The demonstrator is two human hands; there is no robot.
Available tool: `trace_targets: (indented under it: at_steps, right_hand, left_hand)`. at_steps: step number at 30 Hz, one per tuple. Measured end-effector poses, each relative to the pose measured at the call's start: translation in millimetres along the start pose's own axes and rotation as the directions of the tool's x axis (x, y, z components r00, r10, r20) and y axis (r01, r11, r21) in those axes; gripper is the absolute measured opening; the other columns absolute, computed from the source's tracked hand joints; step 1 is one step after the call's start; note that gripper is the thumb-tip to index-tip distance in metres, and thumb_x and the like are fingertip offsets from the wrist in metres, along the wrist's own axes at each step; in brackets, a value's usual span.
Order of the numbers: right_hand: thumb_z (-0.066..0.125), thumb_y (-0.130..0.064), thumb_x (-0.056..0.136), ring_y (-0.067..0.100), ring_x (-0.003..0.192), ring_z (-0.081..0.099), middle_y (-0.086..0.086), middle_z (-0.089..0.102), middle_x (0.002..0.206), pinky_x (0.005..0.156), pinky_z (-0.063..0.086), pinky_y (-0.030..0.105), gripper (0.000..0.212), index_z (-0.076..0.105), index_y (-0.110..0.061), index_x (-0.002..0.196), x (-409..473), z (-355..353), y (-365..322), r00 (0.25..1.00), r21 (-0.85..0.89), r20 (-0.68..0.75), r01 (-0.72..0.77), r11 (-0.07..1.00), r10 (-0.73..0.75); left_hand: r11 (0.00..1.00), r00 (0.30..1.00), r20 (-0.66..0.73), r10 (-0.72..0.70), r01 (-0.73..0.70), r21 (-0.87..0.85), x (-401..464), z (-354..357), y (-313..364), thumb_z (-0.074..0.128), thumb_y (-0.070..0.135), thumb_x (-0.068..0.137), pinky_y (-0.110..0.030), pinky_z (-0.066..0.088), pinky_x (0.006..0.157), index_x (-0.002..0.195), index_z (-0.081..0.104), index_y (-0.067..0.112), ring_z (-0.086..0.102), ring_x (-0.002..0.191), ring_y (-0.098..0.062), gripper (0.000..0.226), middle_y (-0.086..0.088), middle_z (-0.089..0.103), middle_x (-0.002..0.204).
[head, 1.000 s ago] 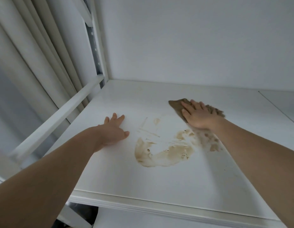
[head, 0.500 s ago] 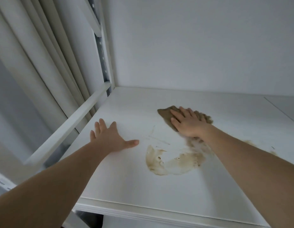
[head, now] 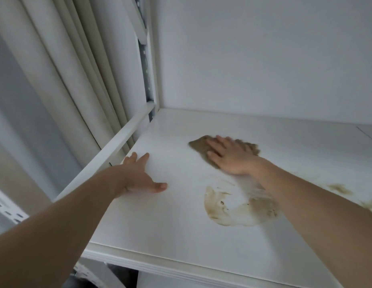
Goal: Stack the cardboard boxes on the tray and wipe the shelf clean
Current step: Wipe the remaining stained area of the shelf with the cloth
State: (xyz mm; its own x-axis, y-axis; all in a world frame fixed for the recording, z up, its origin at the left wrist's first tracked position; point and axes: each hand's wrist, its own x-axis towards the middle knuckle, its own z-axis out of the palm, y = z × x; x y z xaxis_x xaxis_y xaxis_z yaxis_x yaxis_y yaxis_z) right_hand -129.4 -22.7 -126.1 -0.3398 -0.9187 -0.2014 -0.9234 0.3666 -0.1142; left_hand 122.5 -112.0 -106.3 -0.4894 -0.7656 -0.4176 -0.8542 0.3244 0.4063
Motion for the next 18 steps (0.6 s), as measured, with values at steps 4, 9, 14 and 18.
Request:
trace_targets:
  at_steps: [4, 9, 14, 18]
  right_hand:
    - [0.009, -0.05, 0.1, 0.028, 0.148, -0.017, -0.001, -0.018, 0.161, 0.115, -0.008, 0.061, 0.059, -0.009, -0.033, 0.154, 30, -5, -8, 0.954, 0.015, 0.013, -0.301, 0.954, 0.3]
    - [0.012, -0.051, 0.1, 0.026, 0.147, -0.019, -0.005, -0.019, 0.161, 0.114, -0.012, 0.059, 0.059, -0.008, -0.036, 0.153, 44, 5, -91, 0.999, 0.063, -0.011, -0.049, 0.997, 0.049]
    - [0.016, -0.056, 0.1, 0.015, 0.148, -0.014, -0.014, -0.012, 0.161, 0.118, -0.009, 0.05, 0.056, -0.001, -0.045, 0.152, 24, 12, -99, 0.976, 0.035, 0.018, 0.218, 0.975, -0.219]
    - [0.014, -0.059, 0.099, 0.018, 0.149, -0.012, -0.012, -0.013, 0.161, 0.118, -0.006, 0.051, 0.057, -0.003, -0.045, 0.152, 42, -1, -56, 0.999, 0.041, 0.03, 0.036, 0.999, -0.037]
  left_hand:
    - [0.974, 0.999, 0.006, -0.048, 0.045, 0.223, -9, -9, 21, 0.067, 0.055, 0.079, -0.041, 0.022, 0.116, 0.153, 0.007, 0.019, 0.002, 0.146, -0.026, 0.101, -0.004, -0.006, 0.159]
    - [0.889, 0.994, 0.013, -0.107, 0.089, 0.449, -17, -13, 40, 0.055, 0.058, 0.085, -0.035, 0.015, 0.114, 0.151, 0.014, 0.006, 0.003, 0.145, -0.032, 0.093, -0.017, 0.002, 0.157]
    - [0.853, 0.988, 0.011, -0.155, 0.128, 0.506, 0, -9, 27, 0.06, 0.074, 0.068, -0.045, 0.009, 0.118, 0.151, 0.018, 0.013, 0.006, 0.143, -0.038, 0.111, -0.013, 0.017, 0.154]
    - [0.835, 0.993, -0.014, -0.115, 0.104, 0.541, 2, -6, 28, 0.053, 0.072, 0.076, -0.041, 0.026, 0.112, 0.136, 0.044, 0.005, 0.023, 0.134, -0.036, 0.09, -0.015, 0.035, 0.138]
